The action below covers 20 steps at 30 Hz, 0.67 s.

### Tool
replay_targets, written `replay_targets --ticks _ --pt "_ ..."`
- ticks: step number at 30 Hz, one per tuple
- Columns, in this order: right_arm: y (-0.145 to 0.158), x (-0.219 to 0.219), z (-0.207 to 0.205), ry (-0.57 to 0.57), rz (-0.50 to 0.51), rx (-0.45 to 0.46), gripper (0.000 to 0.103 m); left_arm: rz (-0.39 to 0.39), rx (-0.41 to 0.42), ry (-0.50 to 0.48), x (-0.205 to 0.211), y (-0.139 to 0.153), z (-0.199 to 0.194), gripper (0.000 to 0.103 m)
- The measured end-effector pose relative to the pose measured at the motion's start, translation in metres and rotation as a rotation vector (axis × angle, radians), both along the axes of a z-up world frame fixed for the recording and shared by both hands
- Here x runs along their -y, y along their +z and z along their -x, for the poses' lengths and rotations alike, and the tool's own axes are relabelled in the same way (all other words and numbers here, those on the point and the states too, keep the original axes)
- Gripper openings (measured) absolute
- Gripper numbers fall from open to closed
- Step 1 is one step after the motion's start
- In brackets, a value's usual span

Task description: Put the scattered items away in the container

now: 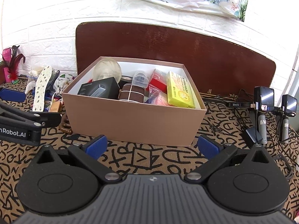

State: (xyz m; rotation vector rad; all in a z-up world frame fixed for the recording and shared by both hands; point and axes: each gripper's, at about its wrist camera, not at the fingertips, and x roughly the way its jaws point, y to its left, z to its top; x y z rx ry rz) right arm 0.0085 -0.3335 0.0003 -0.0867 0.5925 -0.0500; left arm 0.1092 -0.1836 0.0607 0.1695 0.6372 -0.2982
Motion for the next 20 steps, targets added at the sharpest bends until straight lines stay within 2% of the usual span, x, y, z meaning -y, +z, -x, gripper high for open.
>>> replay_targets --ticks 8,20 --pt "-0.006 -0.001 -0.005 0.005 -0.006 -0.013 0.102 0.001 -0.016 0.02 0.002 -0.005 -0.006 0.103" --pt "-0.016 0.004 -0.014 0.002 -0.019 -0.038 0.102 -0.016 -0.026 -0.002 0.009 -0.015 -0.011 0.103"
